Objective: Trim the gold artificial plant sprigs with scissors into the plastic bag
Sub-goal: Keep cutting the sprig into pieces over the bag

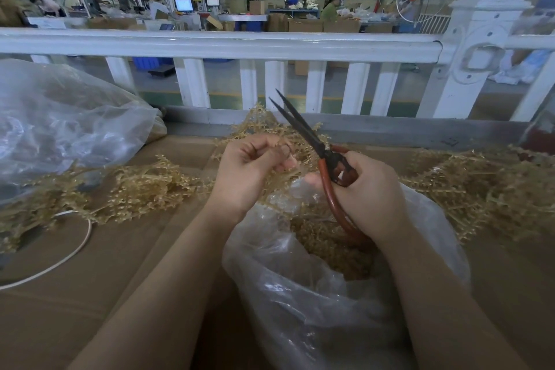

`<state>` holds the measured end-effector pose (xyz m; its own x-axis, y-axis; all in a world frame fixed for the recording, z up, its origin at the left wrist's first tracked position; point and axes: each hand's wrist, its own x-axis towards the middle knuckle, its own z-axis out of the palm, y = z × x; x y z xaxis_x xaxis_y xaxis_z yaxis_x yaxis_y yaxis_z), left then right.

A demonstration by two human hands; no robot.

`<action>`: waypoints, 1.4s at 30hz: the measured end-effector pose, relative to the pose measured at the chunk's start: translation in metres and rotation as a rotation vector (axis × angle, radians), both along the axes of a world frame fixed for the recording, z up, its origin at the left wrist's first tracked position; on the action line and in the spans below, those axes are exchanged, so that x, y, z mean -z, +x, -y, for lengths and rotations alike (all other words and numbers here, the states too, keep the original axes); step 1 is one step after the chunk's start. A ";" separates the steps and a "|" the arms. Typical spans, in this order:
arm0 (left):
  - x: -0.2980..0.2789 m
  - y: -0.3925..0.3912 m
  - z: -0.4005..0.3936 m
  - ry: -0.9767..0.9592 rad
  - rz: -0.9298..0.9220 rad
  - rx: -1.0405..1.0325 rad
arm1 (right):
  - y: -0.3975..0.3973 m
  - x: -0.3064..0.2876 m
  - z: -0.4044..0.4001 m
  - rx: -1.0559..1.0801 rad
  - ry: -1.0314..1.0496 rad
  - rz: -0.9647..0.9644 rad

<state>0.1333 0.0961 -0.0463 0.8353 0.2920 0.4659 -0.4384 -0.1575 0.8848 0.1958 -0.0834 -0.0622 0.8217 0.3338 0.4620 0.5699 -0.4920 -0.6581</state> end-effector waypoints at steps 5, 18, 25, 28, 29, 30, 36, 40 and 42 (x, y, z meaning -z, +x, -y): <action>-0.001 0.000 0.003 0.027 -0.021 0.026 | 0.000 -0.003 -0.001 -0.100 0.171 -0.135; -0.001 0.003 0.000 -0.376 -0.291 0.025 | -0.003 -0.010 0.000 -0.293 0.618 -0.416; -0.002 -0.003 0.014 -0.377 -0.457 0.371 | -0.001 -0.012 0.003 -0.379 0.807 -0.496; 0.002 -0.002 0.021 -0.288 -0.488 0.358 | -0.001 -0.012 0.003 -0.370 0.798 -0.497; 0.002 -0.002 0.022 -0.267 -0.488 0.351 | -0.001 -0.011 0.003 -0.365 0.797 -0.496; 0.002 -0.002 0.023 -0.255 -0.482 0.355 | -0.002 -0.011 0.002 -0.357 0.798 -0.494; 0.001 -0.003 0.018 -0.251 -0.440 0.364 | -0.007 -0.016 0.001 -0.352 0.814 -0.513; -0.002 -0.004 0.019 -0.285 -0.439 0.389 | -0.008 -0.018 0.000 -0.353 0.806 -0.517; -0.003 -0.004 0.017 -0.282 -0.428 0.395 | -0.009 -0.018 0.000 -0.344 0.803 -0.517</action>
<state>0.1289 0.0790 -0.0432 0.9998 -0.0132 0.0180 -0.0148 0.2077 0.9781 0.1869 -0.0832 -0.0444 0.9022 0.3370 0.2691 0.1495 0.3410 -0.9281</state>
